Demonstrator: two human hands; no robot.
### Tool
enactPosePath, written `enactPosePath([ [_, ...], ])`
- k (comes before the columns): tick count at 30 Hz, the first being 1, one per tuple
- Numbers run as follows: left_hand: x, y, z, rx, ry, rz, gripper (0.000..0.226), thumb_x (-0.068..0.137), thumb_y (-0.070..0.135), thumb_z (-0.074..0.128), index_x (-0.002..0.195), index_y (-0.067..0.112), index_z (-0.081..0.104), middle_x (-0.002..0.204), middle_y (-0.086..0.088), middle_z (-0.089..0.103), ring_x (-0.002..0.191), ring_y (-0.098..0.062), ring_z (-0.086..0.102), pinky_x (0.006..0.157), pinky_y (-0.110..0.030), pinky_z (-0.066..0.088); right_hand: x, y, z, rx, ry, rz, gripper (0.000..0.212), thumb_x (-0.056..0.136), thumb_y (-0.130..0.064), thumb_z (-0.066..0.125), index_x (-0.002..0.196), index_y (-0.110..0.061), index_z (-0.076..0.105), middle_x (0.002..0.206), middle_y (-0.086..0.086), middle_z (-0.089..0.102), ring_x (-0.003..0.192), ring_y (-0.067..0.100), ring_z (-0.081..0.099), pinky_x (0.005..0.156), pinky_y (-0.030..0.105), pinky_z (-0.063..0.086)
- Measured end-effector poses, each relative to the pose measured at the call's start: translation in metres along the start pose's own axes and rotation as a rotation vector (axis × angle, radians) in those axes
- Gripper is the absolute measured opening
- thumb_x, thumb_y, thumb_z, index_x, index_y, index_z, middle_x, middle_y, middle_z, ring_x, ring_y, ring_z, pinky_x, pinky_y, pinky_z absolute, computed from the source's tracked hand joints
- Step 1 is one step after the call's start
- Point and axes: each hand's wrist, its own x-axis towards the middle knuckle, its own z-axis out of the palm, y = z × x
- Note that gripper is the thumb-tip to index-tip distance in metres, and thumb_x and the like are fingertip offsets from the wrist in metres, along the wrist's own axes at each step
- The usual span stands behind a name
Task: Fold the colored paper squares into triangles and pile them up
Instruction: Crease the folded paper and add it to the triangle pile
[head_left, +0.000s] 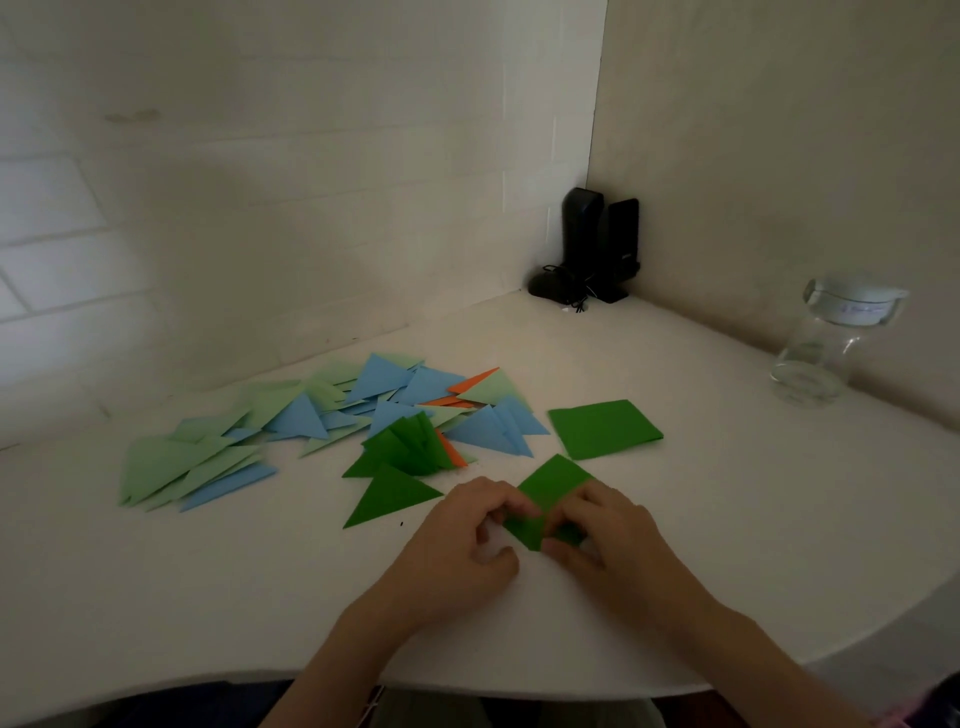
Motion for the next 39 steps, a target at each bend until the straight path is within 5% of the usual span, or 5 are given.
enactPosePath([
  [3,-0.006,0.001,0.005,0.096,0.043,0.077,0.038,0.069,0.018,0.054,0.103,0.034,0.057,0.104,0.015,0.052,0.1,-0.003,0.044,0.083,-0.012,0.035,0.006,0.0,-0.003,-0.024,-0.081,-0.04,0.057,0.074,-0.062,0.024,0.094,-0.024,0.061,0.094,-0.015,0.042,0.087,0.003,0.039,0.073,0.027,0.032],
  [9,-0.003,-0.006,0.014,0.295,0.158,0.174,0.023,0.079,0.026,0.05,0.098,0.027,0.062,0.099,0.011,0.059,0.093,-0.008,0.051,0.081,-0.027,0.044,0.004,0.004,-0.026,0.202,-0.063,-0.112,0.043,0.085,-0.047,0.038,0.089,-0.011,0.06,0.086,0.0,0.057,0.079,0.006,0.049,0.072,0.012,0.037],
  [13,0.001,-0.005,0.022,0.295,0.171,0.193,0.02,0.089,0.028,0.047,0.093,0.022,0.066,0.094,0.006,0.061,0.087,-0.008,0.049,0.077,-0.019,0.039,0.001,0.014,-0.022,0.039,-0.039,-0.137,0.037,0.082,-0.048,0.041,0.087,-0.018,0.064,0.09,-0.007,0.058,0.083,0.008,0.053,0.076,0.02,0.043],
  [19,0.004,-0.008,0.026,0.24,0.178,0.167,0.02,0.088,0.033,0.051,0.092,0.021,0.067,0.093,0.008,0.059,0.088,-0.001,0.046,0.077,-0.007,0.033,-0.015,0.017,-0.023,0.111,0.068,-0.126,0.03,0.084,-0.048,0.051,0.083,-0.022,0.066,0.093,-0.014,0.059,0.084,-0.002,0.056,0.073,0.005,0.039],
  [39,0.016,-0.01,0.026,0.302,0.29,-0.076,0.027,0.079,0.045,0.069,0.078,0.019,0.062,0.089,0.006,0.044,0.093,-0.01,0.037,0.08,-0.015,0.026,-0.009,0.01,-0.002,-0.012,0.254,0.117,0.025,0.069,-0.033,0.079,0.059,-0.027,0.057,0.09,-0.01,0.053,0.086,0.006,0.049,0.073,0.009,0.033],
])
